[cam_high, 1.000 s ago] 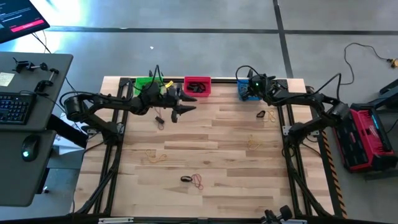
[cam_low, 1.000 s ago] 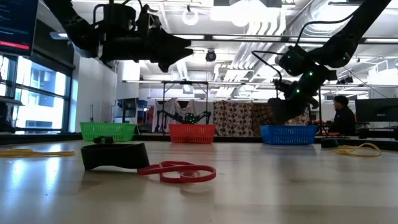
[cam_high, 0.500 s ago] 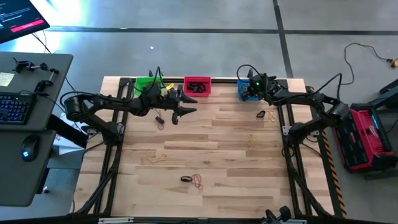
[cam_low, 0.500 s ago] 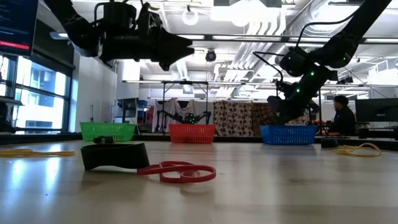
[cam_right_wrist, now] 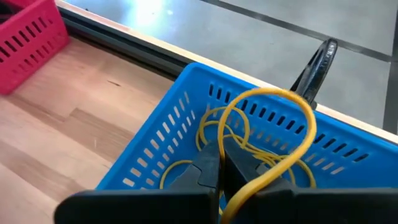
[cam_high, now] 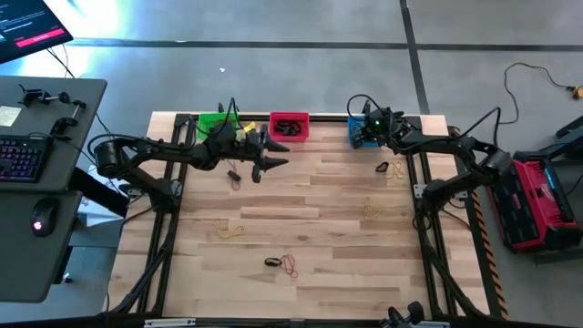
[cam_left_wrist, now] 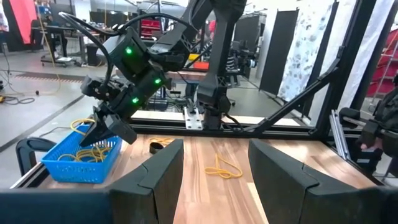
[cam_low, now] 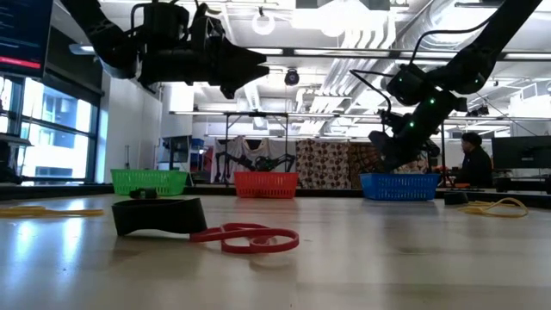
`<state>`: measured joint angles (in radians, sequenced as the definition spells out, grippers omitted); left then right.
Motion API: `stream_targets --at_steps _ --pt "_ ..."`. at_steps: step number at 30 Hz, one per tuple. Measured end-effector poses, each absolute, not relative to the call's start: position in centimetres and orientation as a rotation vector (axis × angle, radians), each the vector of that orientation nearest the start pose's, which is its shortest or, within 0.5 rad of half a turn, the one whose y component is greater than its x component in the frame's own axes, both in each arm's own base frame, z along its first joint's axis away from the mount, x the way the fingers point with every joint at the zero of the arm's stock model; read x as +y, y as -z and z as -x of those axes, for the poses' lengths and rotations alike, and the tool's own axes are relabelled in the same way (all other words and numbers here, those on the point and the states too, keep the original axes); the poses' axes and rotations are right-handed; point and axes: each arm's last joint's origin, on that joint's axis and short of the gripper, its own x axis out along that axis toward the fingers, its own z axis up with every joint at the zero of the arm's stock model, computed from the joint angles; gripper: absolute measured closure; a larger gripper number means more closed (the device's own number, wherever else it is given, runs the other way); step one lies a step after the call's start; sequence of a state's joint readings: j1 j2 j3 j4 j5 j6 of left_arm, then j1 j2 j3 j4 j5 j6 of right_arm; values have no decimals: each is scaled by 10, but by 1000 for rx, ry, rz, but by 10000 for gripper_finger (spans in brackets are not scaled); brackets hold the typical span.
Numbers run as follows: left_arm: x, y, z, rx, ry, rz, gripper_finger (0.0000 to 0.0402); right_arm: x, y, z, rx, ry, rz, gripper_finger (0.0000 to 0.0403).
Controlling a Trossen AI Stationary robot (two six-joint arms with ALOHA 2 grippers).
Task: Sort rubber bands into baskets
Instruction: Put the yellow rubber band into the blue bin
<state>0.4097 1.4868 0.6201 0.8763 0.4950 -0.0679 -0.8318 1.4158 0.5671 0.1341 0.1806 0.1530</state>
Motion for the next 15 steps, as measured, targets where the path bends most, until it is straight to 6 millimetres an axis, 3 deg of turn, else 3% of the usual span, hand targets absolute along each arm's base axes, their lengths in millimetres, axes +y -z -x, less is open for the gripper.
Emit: stream_targets --at_steps 15 --pt "105 -220 -277 -6 84 73 227 -192 -152 -166 704 1020 -405 403"
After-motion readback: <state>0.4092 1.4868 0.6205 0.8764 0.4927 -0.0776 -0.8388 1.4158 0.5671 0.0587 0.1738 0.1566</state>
